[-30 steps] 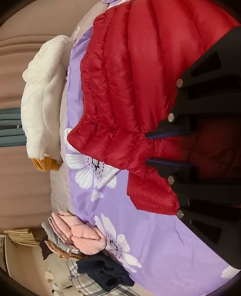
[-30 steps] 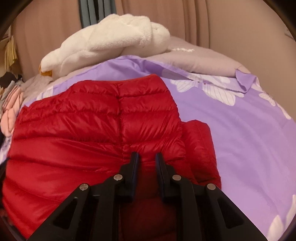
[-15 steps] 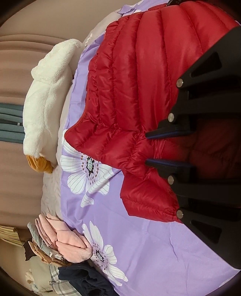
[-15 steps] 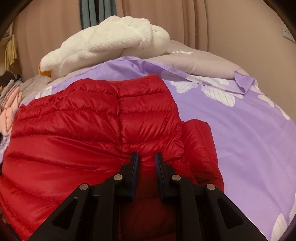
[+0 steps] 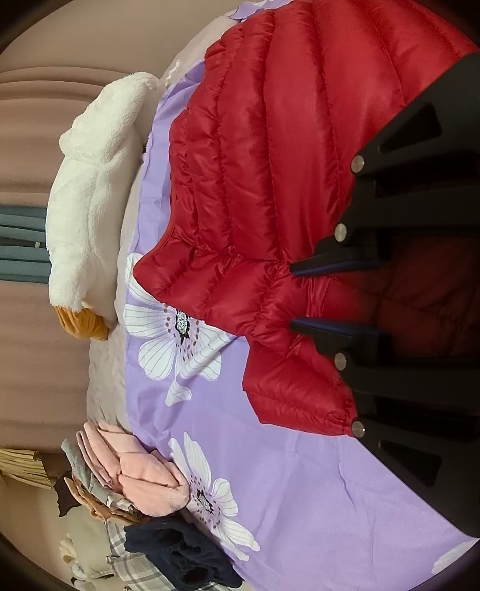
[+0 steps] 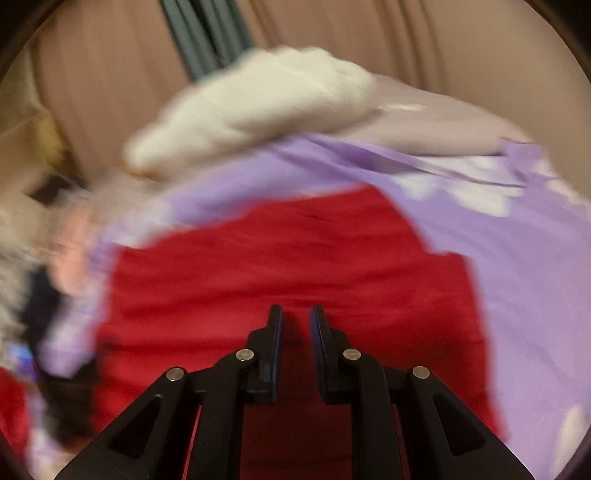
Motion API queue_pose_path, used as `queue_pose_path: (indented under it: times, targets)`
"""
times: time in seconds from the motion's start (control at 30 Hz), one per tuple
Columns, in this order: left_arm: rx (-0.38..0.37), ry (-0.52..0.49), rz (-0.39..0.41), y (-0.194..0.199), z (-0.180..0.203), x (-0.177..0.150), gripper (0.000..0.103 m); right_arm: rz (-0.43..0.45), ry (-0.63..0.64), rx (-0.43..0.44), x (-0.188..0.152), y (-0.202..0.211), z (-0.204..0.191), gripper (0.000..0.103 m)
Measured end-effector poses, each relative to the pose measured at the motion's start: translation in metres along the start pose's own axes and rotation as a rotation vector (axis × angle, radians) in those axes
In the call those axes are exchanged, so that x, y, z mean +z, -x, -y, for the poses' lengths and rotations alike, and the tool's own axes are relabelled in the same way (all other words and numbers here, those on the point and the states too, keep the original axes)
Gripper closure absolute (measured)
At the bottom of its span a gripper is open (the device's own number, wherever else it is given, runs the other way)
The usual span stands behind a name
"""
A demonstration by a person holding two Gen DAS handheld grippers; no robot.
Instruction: Fold large clothes
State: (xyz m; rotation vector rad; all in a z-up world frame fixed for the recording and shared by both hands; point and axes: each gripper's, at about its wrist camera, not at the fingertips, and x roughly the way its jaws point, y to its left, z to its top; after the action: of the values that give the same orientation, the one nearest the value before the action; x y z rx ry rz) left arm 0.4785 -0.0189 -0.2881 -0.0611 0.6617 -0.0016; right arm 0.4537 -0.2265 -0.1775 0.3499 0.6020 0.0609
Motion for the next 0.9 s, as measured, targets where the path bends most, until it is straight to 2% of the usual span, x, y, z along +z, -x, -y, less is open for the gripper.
queue_pose_path:
  times: [0.07, 0.17, 0.23, 0.33, 0.4, 0.63, 0.77, 0.9]
  targets:
    - [-0.004, 0.008, -0.001, 0.000, -0.002, 0.000, 0.079, -0.030, 0.079, -0.058, -0.007, -0.009, -0.030, 0.085]
    - [0.009, 0.004, 0.007, 0.001, -0.001, -0.001, 0.079, -0.095, 0.055, -0.116, -0.027, -0.038, -0.041, 0.085]
    - [0.007, 0.007, 0.003, 0.000, -0.001, -0.001, 0.078, -0.073, 0.071, -0.170, -0.037, -0.054, -0.042, 0.085]
    - [-0.009, 0.021, 0.003, 0.000, -0.005, -0.002, 0.078, 0.001, 0.189, -0.274, -0.056, -0.072, -0.056, 0.085]
    - [-0.016, 0.028, 0.000, -0.001, -0.006, -0.002, 0.078, 0.007, 0.215, -0.305, -0.058, -0.080, -0.060, 0.085]
    - [-0.020, 0.033, -0.002, -0.001, -0.006, -0.002, 0.078, 0.008, 0.153, -0.232, -0.053, -0.083, -0.048, 0.085]
    - [0.001, 0.023, 0.001, 0.001, -0.004, -0.001, 0.077, 0.006, 0.174, -0.256, -0.057, -0.080, -0.051, 0.085]
    - [0.146, -0.027, -0.022, 0.022, 0.007, -0.002, 0.065, -0.075, 0.236, -0.288, -0.047, -0.067, -0.060, 0.085]
